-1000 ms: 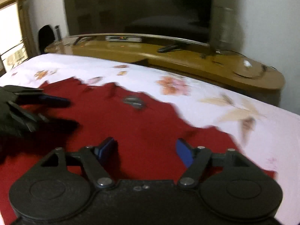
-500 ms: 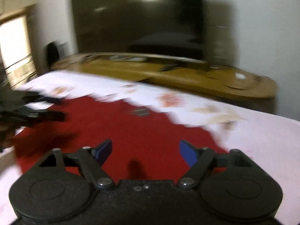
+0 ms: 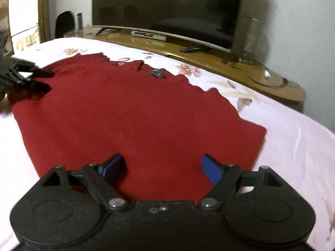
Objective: Fold small clothes
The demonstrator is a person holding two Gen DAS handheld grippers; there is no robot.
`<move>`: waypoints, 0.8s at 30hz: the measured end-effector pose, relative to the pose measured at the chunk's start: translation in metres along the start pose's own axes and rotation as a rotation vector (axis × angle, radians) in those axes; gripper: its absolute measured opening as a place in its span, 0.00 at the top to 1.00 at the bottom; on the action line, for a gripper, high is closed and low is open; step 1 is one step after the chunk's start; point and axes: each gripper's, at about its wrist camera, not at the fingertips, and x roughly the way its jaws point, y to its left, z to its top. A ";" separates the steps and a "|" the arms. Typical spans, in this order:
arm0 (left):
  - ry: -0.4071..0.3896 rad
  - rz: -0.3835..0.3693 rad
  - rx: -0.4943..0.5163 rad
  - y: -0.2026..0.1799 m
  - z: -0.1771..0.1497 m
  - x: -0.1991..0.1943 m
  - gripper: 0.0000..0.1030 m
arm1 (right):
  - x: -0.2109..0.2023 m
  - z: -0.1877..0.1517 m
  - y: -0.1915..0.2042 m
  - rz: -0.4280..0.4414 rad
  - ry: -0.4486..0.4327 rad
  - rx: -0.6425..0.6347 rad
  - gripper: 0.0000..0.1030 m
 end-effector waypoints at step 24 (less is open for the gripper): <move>0.008 0.103 -0.038 -0.033 -0.049 -0.030 0.22 | -0.045 -0.051 0.036 -0.059 -0.028 0.144 0.28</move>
